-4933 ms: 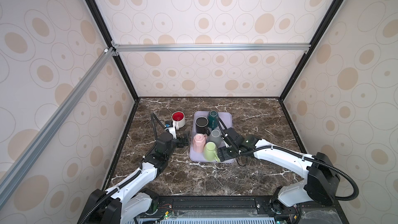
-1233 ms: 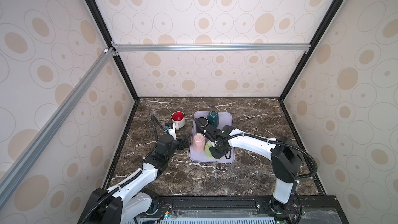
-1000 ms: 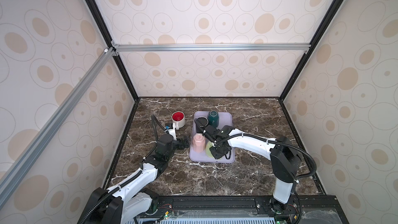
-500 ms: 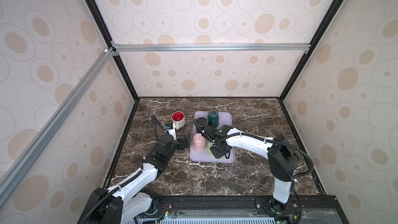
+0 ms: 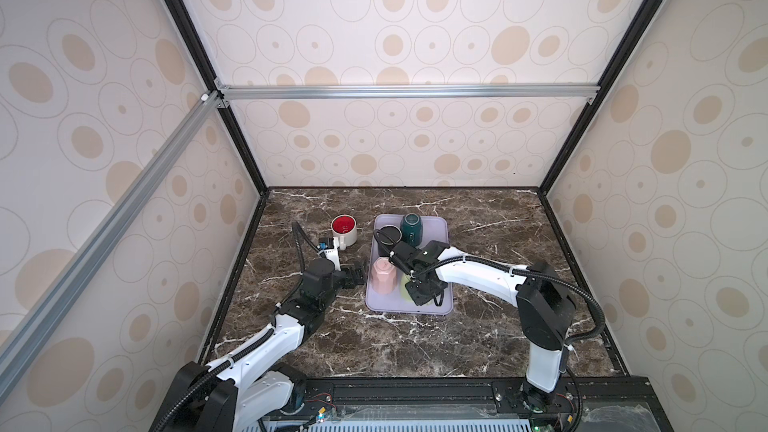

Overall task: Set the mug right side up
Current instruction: 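Grasp the light-green mug's rim with the right gripper, then lift the light-green mug with the right gripper and tilt it toward the left gripper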

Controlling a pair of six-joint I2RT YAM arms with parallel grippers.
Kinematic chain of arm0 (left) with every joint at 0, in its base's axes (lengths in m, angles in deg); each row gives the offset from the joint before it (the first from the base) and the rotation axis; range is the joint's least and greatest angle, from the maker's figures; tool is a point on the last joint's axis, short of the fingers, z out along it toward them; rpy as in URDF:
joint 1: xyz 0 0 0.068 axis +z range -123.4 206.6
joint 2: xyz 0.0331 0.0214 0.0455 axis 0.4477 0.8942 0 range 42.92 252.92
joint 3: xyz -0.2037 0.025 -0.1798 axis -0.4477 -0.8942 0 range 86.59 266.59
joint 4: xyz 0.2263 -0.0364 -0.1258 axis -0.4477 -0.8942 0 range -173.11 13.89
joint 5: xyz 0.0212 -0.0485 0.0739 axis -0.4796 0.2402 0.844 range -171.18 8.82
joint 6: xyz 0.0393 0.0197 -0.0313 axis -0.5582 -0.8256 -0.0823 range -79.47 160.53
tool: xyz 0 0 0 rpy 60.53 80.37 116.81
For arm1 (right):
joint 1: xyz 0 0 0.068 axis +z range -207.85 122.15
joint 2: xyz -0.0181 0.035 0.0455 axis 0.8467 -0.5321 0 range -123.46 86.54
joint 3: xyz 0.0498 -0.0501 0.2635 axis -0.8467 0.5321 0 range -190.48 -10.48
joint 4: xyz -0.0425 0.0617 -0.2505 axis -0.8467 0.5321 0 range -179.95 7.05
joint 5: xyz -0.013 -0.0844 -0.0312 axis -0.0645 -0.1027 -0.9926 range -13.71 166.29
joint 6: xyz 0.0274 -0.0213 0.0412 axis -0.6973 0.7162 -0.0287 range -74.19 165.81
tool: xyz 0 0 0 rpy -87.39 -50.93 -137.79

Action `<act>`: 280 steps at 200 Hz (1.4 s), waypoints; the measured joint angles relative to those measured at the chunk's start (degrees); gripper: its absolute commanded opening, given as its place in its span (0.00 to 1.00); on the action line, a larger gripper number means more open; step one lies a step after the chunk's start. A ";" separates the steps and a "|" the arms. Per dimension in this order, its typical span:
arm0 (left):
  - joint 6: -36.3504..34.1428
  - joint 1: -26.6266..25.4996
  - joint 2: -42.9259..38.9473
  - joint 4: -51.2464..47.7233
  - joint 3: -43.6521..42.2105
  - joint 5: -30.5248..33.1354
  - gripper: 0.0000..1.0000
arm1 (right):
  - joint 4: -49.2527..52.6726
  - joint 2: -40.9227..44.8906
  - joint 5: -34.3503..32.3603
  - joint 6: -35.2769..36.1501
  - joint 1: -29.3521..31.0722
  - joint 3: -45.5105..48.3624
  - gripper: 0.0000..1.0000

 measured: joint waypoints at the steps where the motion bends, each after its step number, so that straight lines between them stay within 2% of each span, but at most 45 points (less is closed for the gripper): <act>1: 0.00 0.00 0.00 0.00 0.00 0.00 0.98 | 0.00 -0.02 0.00 -0.07 0.00 0.00 0.16; 111: 0.63 0.00 0.04 0.46 -0.20 -1.14 0.98 | 0.20 -0.26 -1.22 -0.59 0.02 -0.22 0.13; 280: 0.70 0.00 0.55 0.50 -0.20 -1.33 0.98 | -2.01 1.88 -1.90 -1.31 0.02 2.64 0.03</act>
